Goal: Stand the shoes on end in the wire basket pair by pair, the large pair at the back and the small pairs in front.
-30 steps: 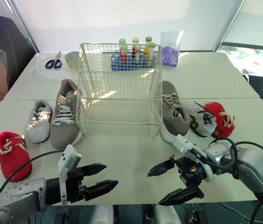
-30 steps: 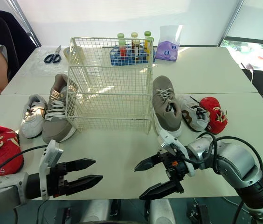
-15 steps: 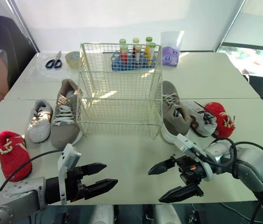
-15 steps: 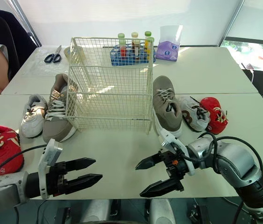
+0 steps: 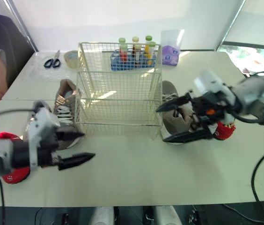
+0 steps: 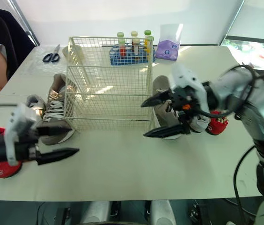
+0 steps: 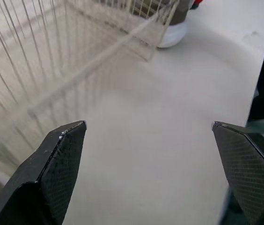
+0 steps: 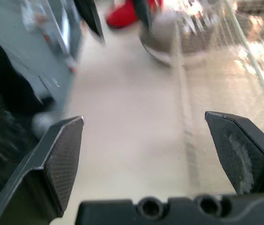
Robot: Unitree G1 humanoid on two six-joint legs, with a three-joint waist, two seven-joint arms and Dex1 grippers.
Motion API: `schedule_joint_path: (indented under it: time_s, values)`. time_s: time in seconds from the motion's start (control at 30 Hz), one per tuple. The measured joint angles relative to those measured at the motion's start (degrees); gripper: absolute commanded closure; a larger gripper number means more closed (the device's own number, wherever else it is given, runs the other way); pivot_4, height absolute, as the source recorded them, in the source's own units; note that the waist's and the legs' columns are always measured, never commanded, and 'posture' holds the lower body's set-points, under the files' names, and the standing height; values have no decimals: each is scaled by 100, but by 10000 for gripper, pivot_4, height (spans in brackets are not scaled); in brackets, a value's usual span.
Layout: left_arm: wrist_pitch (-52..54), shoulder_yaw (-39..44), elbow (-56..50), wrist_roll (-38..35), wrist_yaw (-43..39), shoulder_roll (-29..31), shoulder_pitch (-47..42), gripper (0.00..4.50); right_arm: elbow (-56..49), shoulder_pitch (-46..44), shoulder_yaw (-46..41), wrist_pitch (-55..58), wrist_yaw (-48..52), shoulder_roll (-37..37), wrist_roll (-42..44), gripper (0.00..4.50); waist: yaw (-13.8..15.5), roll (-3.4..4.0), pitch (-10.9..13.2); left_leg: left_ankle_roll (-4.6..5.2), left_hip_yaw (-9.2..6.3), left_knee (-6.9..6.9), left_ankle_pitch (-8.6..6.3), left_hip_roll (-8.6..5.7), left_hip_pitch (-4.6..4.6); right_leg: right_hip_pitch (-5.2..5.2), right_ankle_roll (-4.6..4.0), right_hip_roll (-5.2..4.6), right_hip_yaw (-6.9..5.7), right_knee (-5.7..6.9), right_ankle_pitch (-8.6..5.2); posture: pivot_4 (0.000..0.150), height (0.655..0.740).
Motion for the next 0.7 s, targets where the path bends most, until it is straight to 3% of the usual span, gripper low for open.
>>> schedule_joint_path:
  time_s: [0.27,0.4,0.7]
  values:
    - [100,62,-21,133,51,-261,-143,901,1561,-696,1428,-1097,425,1092,-1739,0,-78,-6,3,1,7,8,0,2,-23,-24,19,3,13,14,5,1500,7400]
    - [86,36,-228,139,285,-596,-118,0,1770,-789,1593,-1227,402,1249,-2274,12159,-79,-9,0,0,9,17,1,2,-14,-14,17,1,15,17,7,1500,7400]
    - [-46,-465,-539,389,774,-1177,-85,0,1401,-689,1729,-1209,235,1277,-3124,12588,-71,-15,-3,-6,3,17,3,5,33,27,5,3,15,21,11,1500,7400]
